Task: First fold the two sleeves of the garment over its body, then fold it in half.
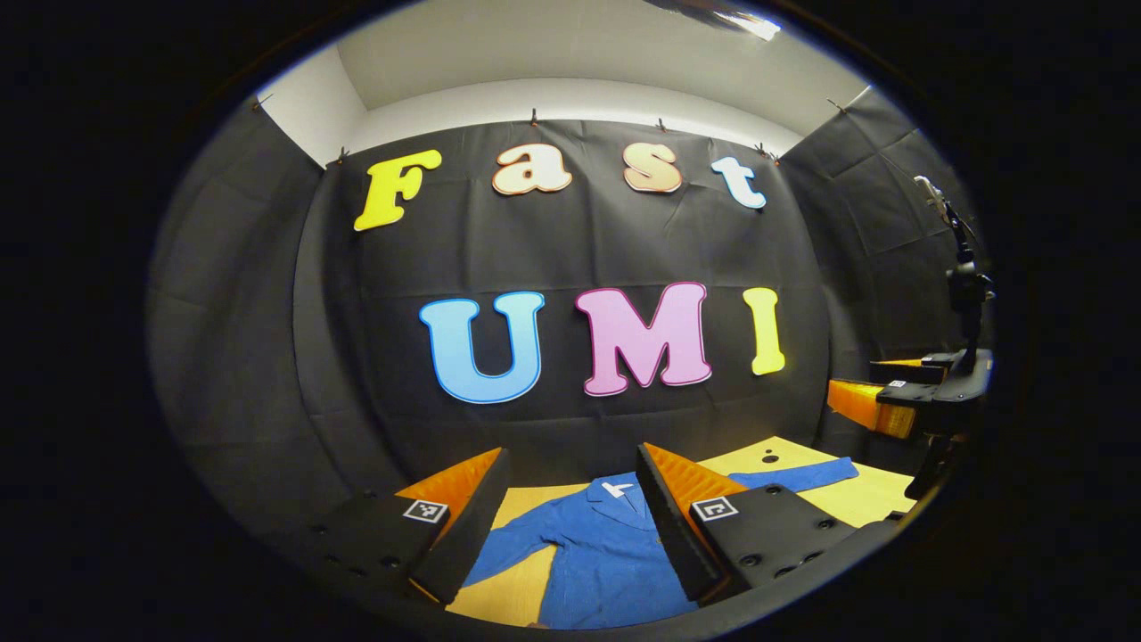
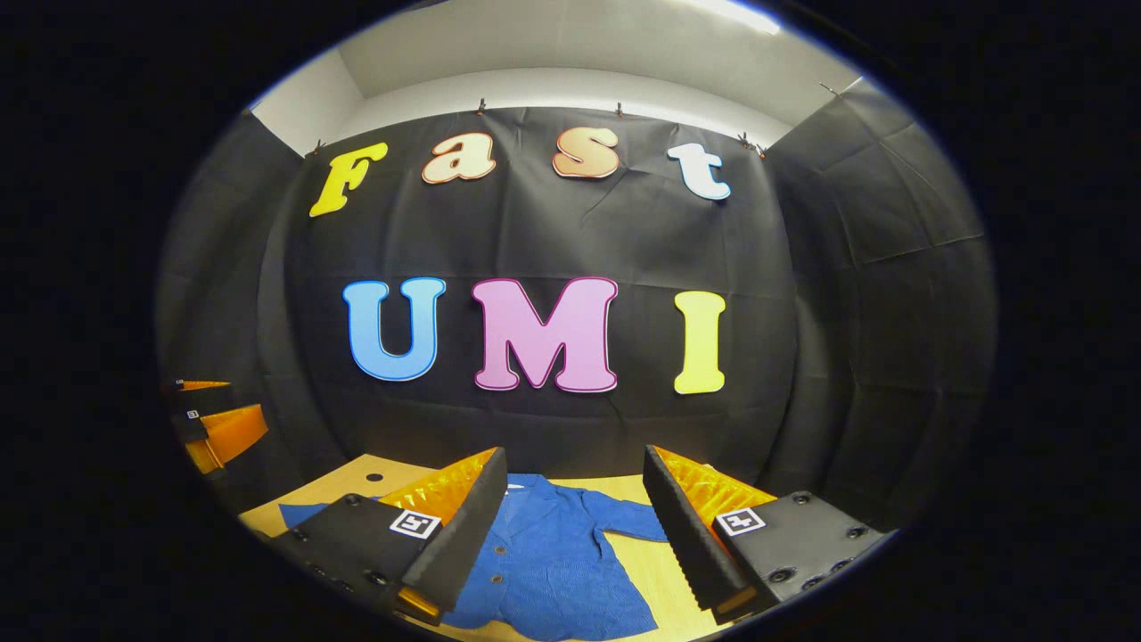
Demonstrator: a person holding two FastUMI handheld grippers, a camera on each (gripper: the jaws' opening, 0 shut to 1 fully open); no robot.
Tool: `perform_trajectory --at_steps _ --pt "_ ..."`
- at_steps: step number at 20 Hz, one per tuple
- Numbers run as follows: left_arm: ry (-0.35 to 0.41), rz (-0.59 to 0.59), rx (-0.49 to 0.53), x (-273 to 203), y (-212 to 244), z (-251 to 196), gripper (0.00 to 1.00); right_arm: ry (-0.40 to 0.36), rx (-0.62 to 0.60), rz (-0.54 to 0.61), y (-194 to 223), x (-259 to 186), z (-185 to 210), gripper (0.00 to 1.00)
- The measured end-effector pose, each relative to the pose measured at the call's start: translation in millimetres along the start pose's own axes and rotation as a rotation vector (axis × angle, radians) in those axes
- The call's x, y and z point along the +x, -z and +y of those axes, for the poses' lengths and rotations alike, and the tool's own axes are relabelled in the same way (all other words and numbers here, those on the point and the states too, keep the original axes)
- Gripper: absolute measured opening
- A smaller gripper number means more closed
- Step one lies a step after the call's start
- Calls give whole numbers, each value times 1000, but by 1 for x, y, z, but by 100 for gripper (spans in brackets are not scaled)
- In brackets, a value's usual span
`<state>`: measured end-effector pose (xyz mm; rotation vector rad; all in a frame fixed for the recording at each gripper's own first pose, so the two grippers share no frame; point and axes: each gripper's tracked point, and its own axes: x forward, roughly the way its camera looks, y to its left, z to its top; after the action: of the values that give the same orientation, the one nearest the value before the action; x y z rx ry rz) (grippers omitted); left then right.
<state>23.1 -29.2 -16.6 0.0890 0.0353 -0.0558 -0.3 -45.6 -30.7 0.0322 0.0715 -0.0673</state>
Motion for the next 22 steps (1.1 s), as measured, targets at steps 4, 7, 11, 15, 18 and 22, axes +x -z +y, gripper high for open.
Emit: perform_trajectory --at_steps 4,7,11,15,18,22 --pt "57 11 -26 -2 5 -12 82 -3 11 1 3 -4 1 96" --pt "37 17 -5 -5 7 -7 81 6 8 -6 -2 -5 -2 96" --pt "5 6 4 -14 3 -1 81 -15 15 2 6 -7 5 91" --pt "-14 -11 8 -14 -4 3 81 -32 19 10 6 0 7 92" --pt "-36 6 -10 -8 1 5 82 -33 22 9 10 7 6 96" --pt "-51 7 -46 4 0 7 81 -32 25 45 21 20 4 91"
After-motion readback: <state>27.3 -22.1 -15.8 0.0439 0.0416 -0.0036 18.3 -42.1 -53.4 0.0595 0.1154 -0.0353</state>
